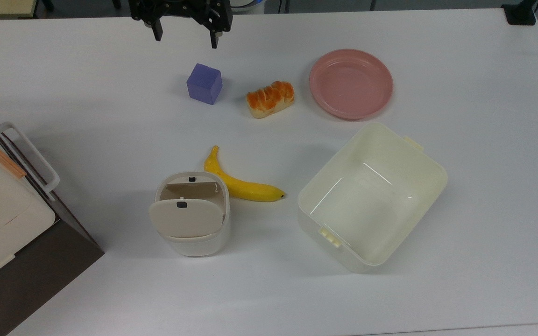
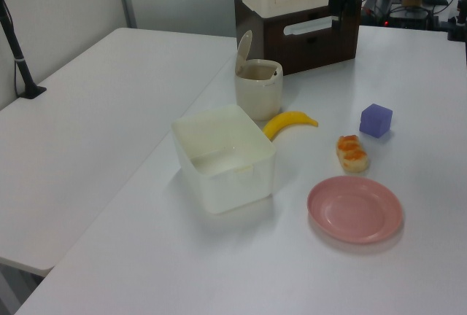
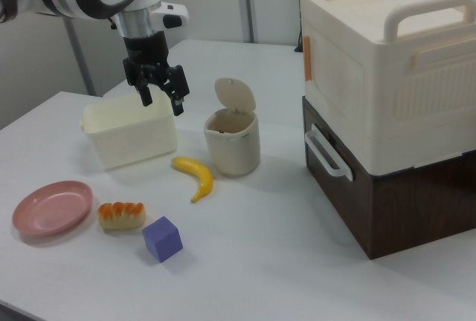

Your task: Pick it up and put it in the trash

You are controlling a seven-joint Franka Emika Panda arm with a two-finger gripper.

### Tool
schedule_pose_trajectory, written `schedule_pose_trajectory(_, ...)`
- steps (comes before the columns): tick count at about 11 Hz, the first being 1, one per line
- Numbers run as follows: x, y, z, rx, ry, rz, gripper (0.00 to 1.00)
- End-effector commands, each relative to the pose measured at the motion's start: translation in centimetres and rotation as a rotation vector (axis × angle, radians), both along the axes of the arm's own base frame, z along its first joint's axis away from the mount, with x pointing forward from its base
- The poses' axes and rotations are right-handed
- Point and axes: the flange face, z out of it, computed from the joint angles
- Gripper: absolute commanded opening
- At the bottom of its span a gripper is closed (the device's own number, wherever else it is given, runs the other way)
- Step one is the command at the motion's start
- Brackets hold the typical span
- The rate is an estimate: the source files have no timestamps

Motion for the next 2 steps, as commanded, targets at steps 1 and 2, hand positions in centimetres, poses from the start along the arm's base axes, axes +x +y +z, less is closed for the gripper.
schedule_pose_trajectory(1,-0.70,0.27,0.06,-0.007,-0.021,0.027,1.00)
schedule_pose_trajectory(2,-0.69,0.27,0.20,-0.008,-0.024,0.027,1.00)
